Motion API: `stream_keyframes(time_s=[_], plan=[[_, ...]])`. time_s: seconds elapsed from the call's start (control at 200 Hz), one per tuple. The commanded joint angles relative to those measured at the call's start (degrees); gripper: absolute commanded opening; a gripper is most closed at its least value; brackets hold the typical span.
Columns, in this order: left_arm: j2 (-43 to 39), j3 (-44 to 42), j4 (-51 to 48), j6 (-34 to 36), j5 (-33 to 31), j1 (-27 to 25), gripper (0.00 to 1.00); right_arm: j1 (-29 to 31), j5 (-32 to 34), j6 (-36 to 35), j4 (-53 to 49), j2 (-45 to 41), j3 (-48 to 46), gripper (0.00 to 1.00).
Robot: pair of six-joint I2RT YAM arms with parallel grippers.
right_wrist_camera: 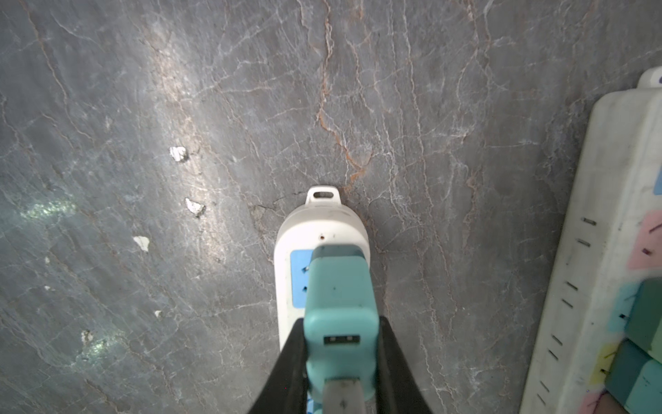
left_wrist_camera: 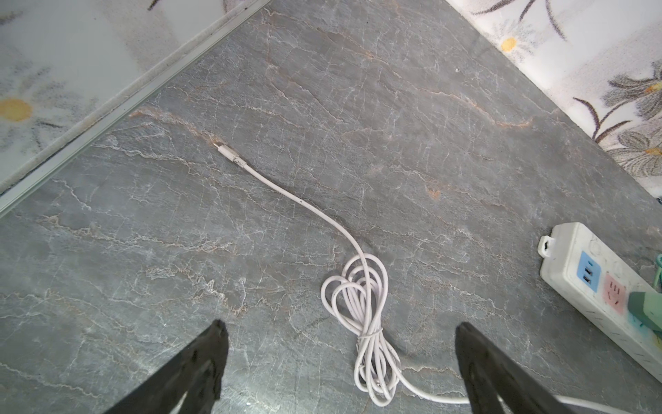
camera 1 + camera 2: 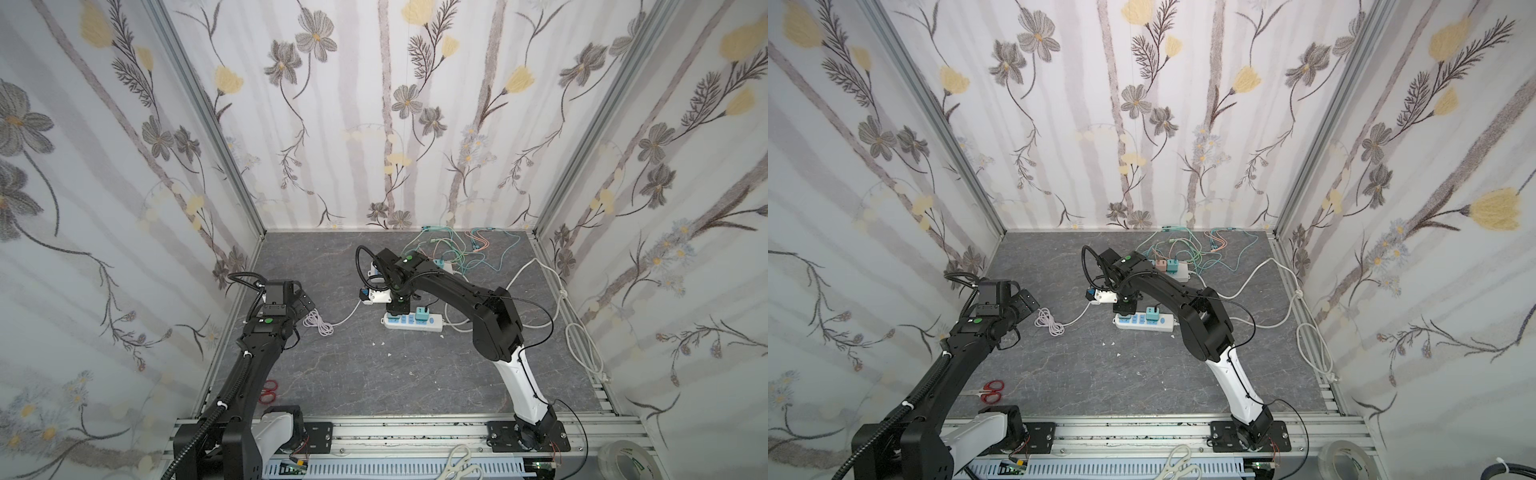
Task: Insert the plug
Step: 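Lower the teal charger into the socket with the right gripper, then open the right gripper and raise it from the small strip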
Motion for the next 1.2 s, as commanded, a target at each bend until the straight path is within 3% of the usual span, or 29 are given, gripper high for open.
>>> stream_keyframes(time_s=[0.0, 0.07, 0.09, 0.105, 0.125, 0.26, 0.42, 0.505, 0.6, 0.749, 0.909, 1.109, 1.194], plan=[[-0.6, 0.5, -0.7, -0.4, -0.8, 0.1, 1.00, -0.2, 2.8, -1.6, -2.8, 1.4, 1.5, 0.35], [-0.7, 0.6, -1.2, -0.4, -0.4, 0.0, 1.00, -0.3, -0.4, 0.5, -4.1, -0.2, 1.8, 0.58], [-0.7, 0.6, -1.4, -0.4, -0.4, 0.0, 1.00, -0.2, -1.5, 1.2, -4.2, -0.9, 1.5, 0.72], [-0.7, 0.7, -1.4, -0.4, -0.4, -0.1, 1.00, -0.2, -2.2, 1.6, -4.2, -1.5, 1.2, 0.93], [-0.7, 0.6, -1.5, -0.5, -0.5, -0.3, 1.00, -0.2, -2.9, 2.2, -4.0, -2.3, 0.8, 0.99], [-0.7, 0.8, -1.6, -1.4, -1.5, -3.2, 1.00, -0.3, -1.5, 4.2, -1.8, -8.0, -4.7, 0.99], [0.2, 1.2, -0.5, -2.5, -4.1, -11.3, 1.00, -1.1, -1.0, 7.1, 3.8, -16.9, -14.5, 0.99], [1.1, 1.5, 0.9, -2.3, -5.1, -16.5, 1.00, -2.2, -0.5, 9.9, 10.0, -23.2, -21.5, 0.99], [1.8, 0.9, 6.1, 0.6, -1.6, -21.8, 1.00, -2.4, -0.4, 16.3, 20.2, -31.6, -31.0, 0.99], [3.2, 0.4, 12.4, 7.8, 6.4, -27.7, 1.00, -4.6, -3.3, 31.1, 36.4, -43.9, -45.2, 1.00], [6.5, 0.4, 14.8, 11.0, 9.2, -31.7, 1.00, -8.0, 2.4, 52.8, 51.5, -55.0, -58.4, 0.99], [9.7, -3.3, 21.6, 6.2, 13.7, -32.3, 1.00, -13.6, 3.1, 82.1, 55.7, -60.2, -71.1, 1.00], [10.1, -4.8, 24.3, 4.6, 14.7, -32.3, 1.00, -15.7, 1.3, 89.2, 55.5, -59.8, -74.5, 0.99]])
